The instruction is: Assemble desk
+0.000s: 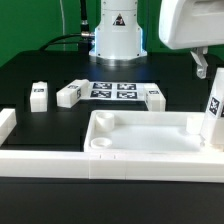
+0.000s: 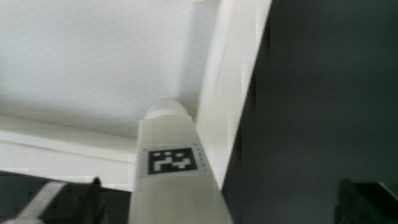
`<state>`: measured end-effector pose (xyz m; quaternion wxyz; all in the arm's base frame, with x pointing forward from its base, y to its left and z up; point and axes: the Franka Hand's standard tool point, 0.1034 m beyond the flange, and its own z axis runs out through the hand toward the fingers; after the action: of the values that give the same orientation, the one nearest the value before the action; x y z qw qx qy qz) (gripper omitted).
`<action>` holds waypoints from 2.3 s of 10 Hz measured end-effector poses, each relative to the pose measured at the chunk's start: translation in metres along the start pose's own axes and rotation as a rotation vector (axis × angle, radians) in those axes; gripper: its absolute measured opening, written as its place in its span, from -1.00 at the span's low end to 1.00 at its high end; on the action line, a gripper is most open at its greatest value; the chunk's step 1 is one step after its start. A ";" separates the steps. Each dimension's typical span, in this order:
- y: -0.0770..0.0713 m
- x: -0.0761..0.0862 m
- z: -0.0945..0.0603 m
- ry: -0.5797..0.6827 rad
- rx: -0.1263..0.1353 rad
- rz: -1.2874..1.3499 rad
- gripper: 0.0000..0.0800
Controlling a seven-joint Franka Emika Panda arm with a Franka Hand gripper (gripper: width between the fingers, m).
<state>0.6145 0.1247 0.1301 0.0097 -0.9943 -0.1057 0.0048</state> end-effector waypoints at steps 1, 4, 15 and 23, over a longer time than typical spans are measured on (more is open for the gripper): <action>0.000 0.000 0.000 0.000 0.004 0.002 0.62; 0.000 0.000 0.000 0.000 0.004 0.002 0.62; 0.014 0.010 0.012 0.000 0.004 -0.036 -0.03; 0.018 0.010 0.012 0.000 0.006 0.145 -0.26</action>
Offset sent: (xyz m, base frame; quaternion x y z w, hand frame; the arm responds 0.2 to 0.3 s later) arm 0.0000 0.0000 0.0000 0.0000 0.0000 0.0000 1.0000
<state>0.6277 0.1093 0.1178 0.0122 -0.9994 -0.0333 0.0059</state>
